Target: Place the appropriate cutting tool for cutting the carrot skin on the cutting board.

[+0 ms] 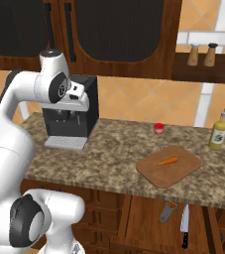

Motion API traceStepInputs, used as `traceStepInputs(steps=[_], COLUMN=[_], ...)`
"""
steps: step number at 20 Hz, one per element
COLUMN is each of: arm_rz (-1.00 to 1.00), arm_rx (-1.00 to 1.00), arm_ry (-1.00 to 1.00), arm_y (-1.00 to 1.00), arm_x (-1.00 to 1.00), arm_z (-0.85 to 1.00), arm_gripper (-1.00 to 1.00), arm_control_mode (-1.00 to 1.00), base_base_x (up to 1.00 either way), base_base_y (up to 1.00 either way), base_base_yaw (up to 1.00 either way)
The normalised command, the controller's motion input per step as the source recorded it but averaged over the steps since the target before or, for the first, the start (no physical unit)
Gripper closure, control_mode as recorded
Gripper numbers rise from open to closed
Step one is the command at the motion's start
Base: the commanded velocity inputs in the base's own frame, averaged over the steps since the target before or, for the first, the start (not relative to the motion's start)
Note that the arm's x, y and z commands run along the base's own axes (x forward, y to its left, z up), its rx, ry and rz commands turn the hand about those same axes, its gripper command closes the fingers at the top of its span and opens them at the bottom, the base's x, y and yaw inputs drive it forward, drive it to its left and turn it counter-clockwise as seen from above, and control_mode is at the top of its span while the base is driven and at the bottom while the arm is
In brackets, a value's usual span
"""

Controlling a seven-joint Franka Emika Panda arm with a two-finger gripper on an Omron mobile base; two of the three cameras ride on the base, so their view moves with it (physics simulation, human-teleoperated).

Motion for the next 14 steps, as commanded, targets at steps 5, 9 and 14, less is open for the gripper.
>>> traceStepInputs(steps=[5,9,14], arm_rz=[0.05,0.13,0.02], arm_rx=[0.0,0.01,0.01], arm_ry=[-0.01,-0.11,0.0], arm_y=[-0.37,-1.0,-1.0], arm_x=[-0.07,-0.69,-0.8], arm_z=[-0.01,-0.26,-0.29], arm_gripper=[-1.0,-1.0,-1.0], arm_control_mode=[-1.0,-1.0,-1.0], base_base_x=[0.0,0.0,0.0], base_base_y=[0.0,0.0,0.0], base_base_yaw=[0.0,0.0,0.0])
